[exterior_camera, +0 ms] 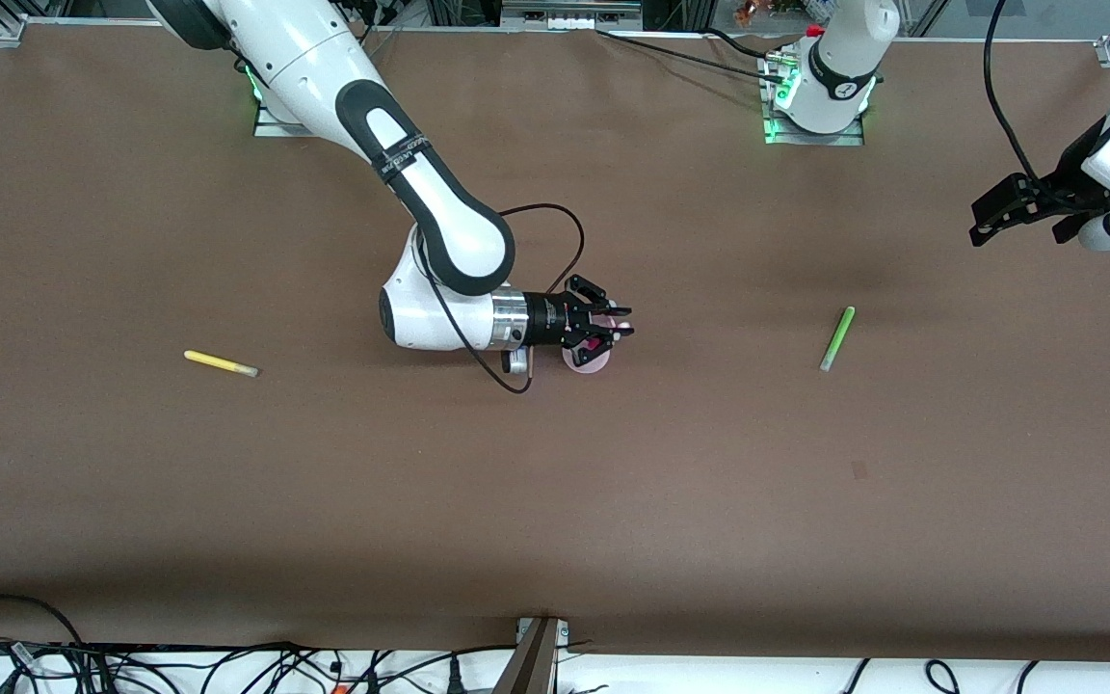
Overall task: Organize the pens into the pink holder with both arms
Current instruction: 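Lower the magenta marker into the pink cup with the right gripper, then open the right gripper and pull it away from the cup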
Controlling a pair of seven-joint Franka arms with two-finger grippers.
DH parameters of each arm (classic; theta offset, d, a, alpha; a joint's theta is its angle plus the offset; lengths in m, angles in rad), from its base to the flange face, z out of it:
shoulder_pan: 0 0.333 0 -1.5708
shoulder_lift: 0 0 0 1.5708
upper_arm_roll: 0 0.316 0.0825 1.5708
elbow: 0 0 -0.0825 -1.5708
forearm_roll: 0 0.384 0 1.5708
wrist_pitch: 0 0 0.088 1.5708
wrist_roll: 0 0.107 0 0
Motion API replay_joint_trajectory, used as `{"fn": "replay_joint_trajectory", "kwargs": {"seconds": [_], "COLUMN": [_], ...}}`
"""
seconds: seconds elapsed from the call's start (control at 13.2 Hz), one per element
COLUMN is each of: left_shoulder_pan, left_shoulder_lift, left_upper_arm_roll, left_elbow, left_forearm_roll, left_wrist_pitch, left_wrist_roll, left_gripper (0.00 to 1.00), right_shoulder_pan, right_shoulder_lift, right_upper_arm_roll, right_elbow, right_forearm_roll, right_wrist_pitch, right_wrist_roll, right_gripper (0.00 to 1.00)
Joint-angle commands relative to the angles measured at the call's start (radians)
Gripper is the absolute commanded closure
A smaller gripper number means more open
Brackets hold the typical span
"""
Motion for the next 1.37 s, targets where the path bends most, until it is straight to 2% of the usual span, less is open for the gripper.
{"fn": "replay_joint_trajectory", "kwargs": {"seconds": [0.0,0.3,0.46,0.61,0.76,0.99,1.14,1.29], "left_shoulder_pan": [0.002,0.004,0.004,0.004,0.004,0.004,0.002,-0.004], "left_shoulder_lift": [0.001,0.001,0.001,0.001,0.001,0.000,0.000,0.000], "left_upper_arm_roll": [-0.001,0.001,0.001,0.001,0.001,-0.001,-0.001,-0.002], "left_elbow": [0.016,0.016,0.016,0.016,0.015,0.016,0.016,0.016], "left_forearm_roll": [0.018,0.018,0.018,0.018,0.018,0.018,0.018,0.018], "left_wrist_pitch": [-0.016,-0.016,-0.016,-0.015,-0.016,-0.016,-0.016,-0.018], "left_wrist_roll": [-0.012,-0.012,-0.012,-0.013,-0.018,-0.019,-0.018,-0.019], "left_gripper": [0.00,0.00,0.00,0.00,0.00,0.00,0.00,0.00], "right_shoulder_pan": [-0.007,-0.010,-0.049,-0.078,-0.095,-0.162,-0.203,-0.208], "right_shoulder_lift": [0.003,-0.008,-0.014,-0.054,-0.101,-0.152,-0.207,-0.262], "right_upper_arm_roll": [0.004,-0.001,-0.004,-0.007,-0.027,-0.055,-0.073,-0.161], "right_elbow": [0.000,0.005,0.009,0.012,0.012,0.041,0.037,0.014], "right_forearm_roll": [0.025,0.013,0.002,-0.036,-0.116,-0.228,-0.301,-0.341], "right_wrist_pitch": [-0.010,-0.011,-0.071,-0.114,-0.149,-0.298,-0.407,-0.523], "right_wrist_roll": [-0.031,-0.064,-0.109,-0.114,-0.121,-0.141,-0.230,-0.320], "right_gripper": [0.30,0.11,0.04,0.03,0.01,0.01,0.01,0.01]}}
